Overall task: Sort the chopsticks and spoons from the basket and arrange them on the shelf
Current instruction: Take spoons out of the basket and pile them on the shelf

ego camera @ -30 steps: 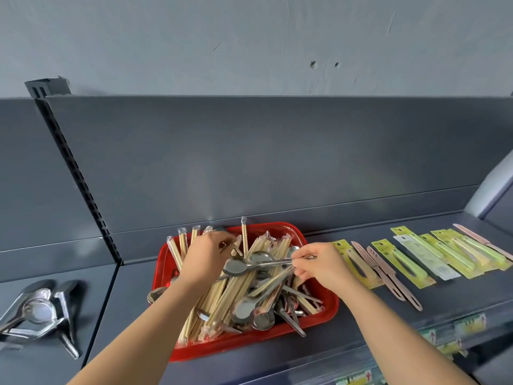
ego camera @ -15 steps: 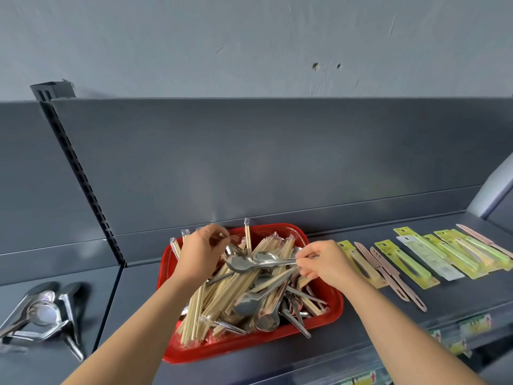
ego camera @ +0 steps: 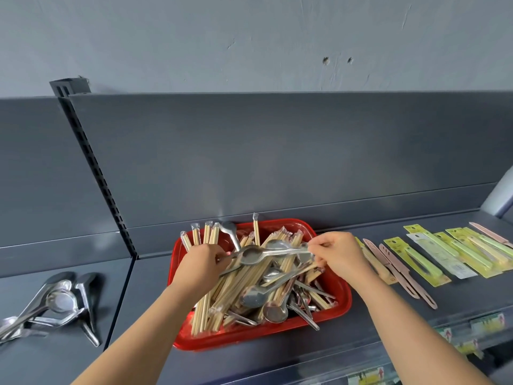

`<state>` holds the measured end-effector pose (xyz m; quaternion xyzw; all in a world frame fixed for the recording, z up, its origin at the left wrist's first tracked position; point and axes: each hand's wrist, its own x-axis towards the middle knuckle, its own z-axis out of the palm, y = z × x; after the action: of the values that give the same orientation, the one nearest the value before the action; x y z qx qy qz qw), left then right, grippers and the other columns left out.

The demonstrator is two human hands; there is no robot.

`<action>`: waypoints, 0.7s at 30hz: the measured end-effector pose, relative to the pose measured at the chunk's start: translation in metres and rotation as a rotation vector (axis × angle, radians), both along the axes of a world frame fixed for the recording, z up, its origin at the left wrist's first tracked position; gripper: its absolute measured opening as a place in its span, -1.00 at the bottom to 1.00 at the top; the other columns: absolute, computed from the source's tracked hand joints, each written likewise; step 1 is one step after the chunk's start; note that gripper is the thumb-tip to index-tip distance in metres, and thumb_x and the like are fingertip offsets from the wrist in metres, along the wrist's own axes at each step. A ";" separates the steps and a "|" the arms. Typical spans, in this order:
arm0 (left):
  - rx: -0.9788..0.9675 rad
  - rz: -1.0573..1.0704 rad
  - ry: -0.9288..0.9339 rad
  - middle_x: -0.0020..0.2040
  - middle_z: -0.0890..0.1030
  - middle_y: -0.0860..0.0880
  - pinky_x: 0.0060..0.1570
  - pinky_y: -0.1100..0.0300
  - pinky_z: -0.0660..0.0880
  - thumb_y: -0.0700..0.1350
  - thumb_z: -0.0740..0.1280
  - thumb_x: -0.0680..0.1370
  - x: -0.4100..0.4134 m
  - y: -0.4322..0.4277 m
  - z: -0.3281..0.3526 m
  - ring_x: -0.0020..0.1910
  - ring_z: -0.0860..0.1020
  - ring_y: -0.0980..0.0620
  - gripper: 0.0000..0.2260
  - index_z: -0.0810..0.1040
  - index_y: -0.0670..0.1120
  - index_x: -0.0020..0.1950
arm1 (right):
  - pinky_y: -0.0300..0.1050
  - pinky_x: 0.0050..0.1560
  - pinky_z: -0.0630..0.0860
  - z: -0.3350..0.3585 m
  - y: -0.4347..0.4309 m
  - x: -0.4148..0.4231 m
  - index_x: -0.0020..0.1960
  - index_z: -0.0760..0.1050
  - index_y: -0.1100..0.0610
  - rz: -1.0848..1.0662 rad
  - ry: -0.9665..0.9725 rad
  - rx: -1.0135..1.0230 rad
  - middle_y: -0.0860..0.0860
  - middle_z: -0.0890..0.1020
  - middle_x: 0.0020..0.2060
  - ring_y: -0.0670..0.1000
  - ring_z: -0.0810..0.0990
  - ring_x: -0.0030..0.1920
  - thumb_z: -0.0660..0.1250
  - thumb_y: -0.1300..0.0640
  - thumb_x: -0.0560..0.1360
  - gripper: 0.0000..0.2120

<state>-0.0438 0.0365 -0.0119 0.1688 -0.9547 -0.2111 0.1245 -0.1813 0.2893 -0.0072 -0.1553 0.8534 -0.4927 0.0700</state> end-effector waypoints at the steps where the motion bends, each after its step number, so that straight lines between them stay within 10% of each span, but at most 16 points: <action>1: -0.007 -0.011 -0.038 -0.24 0.67 -0.07 -0.23 0.04 0.54 -0.08 0.32 0.58 0.000 0.002 0.001 -0.29 0.60 -0.07 -0.81 0.64 -0.14 -0.13 | 0.04 -0.18 0.67 0.000 0.002 -0.001 -0.22 0.65 0.04 -0.037 -0.011 -0.050 0.01 0.68 -0.42 -0.04 0.65 -0.42 0.40 0.24 0.45 -0.86; 7: 0.070 0.069 -0.171 -0.22 0.62 -0.08 -0.31 0.05 0.54 -0.17 0.11 0.62 -0.004 0.003 0.008 -0.27 0.59 -0.05 -0.79 0.51 -0.19 -0.05 | -0.06 -0.13 0.65 -0.004 0.003 -0.003 -0.10 0.61 0.18 -0.173 -0.127 -0.332 0.04 0.72 -0.35 0.03 0.73 -0.27 0.36 0.28 0.48 -0.93; 13: 0.596 0.120 -0.022 -0.34 0.69 -0.09 -0.42 0.17 0.35 -0.28 0.12 0.57 0.016 0.011 0.009 -0.43 0.44 0.03 -0.73 0.60 -0.20 -0.17 | -0.15 -0.17 0.65 -0.011 -0.016 0.011 0.00 0.50 0.23 -0.122 -0.285 -0.407 0.10 0.72 -0.30 0.05 0.73 -0.23 0.26 0.32 0.54 -0.92; 21: 0.118 0.018 -0.358 -0.33 0.50 -0.07 -0.39 0.16 0.33 -0.09 0.20 0.51 0.014 0.015 0.004 -0.39 0.39 -0.02 -0.83 0.47 -0.15 -0.21 | -0.26 -0.32 0.60 -0.017 -0.019 0.021 -0.13 0.53 0.26 -0.006 -0.271 -0.237 0.15 0.68 -0.15 0.02 0.73 -0.25 0.33 0.38 0.48 -0.93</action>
<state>-0.0299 0.0516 -0.0075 0.2190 -0.9461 -0.2320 -0.0555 -0.1607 0.2701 -0.0245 -0.0919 0.7725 -0.6065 0.1640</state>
